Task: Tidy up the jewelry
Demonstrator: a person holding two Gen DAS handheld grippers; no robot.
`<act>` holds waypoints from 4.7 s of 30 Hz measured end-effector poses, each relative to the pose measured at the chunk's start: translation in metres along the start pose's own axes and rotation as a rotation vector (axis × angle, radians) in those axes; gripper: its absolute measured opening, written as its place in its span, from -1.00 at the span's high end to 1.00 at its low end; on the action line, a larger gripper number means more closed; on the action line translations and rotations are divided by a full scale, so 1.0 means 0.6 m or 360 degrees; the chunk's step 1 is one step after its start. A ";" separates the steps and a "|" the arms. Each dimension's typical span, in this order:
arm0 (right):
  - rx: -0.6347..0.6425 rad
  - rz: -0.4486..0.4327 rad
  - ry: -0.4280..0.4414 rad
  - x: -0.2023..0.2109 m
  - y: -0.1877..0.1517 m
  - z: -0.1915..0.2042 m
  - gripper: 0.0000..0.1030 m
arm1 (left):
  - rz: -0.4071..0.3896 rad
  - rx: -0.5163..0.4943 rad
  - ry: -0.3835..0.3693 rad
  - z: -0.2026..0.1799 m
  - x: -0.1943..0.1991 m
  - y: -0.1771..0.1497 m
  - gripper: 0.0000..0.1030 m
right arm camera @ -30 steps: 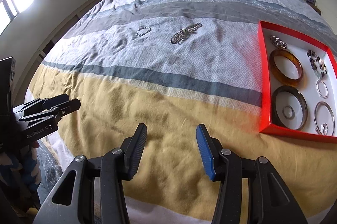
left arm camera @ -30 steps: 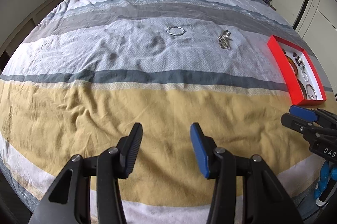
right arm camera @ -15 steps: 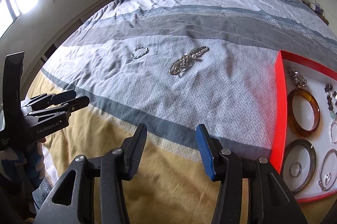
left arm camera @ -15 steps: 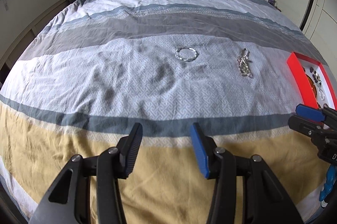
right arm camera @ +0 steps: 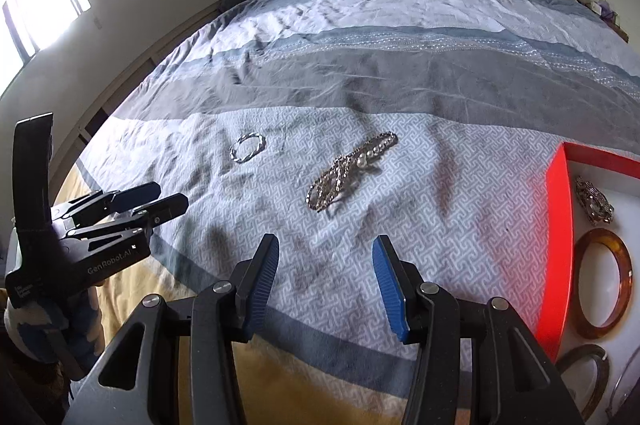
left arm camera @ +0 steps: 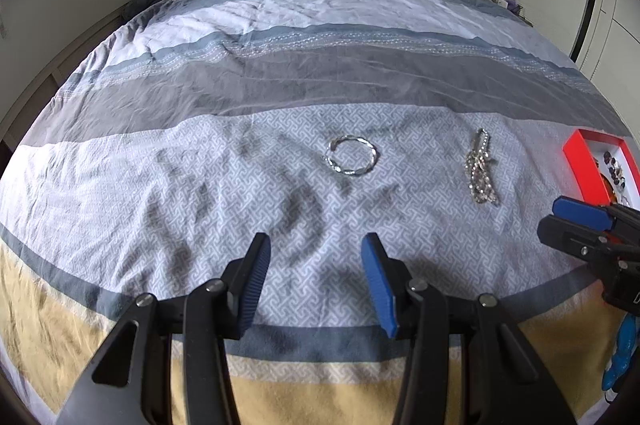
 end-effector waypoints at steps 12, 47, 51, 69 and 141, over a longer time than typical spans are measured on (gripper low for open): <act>-0.0154 -0.0013 0.0002 -0.091 0.035 -0.030 -0.01 | 0.0061 0.0240 -0.0259 0.016 -0.124 0.052 -0.05; -0.0173 -0.0271 -0.0246 0.172 0.035 -0.152 0.84 | -0.0116 -0.0008 -0.0641 -0.245 0.029 0.103 0.29; -0.0206 -0.0254 -0.0365 0.227 0.006 -0.213 0.84 | -0.0097 -0.0066 -0.0748 -0.327 0.057 0.093 0.29; -0.0358 -0.0010 -0.0540 0.257 -0.120 -0.350 0.79 | 0.0132 -0.0298 -0.0750 -0.525 0.034 -0.016 0.27; -0.0191 -0.0294 -0.0623 0.533 -0.312 0.003 -0.99 | -0.0210 -0.0123 -0.0315 -0.146 0.482 -0.230 -0.13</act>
Point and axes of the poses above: each gripper's, at about its wrist camera, not at the fingertips, and x roughly against the way its jaws point, z to its left, y to its top, the point moved 2 cm from there along -x, roughly the way its jaws point, and after that the axes turned 11 degrees about -z, right-handed, at the moved point
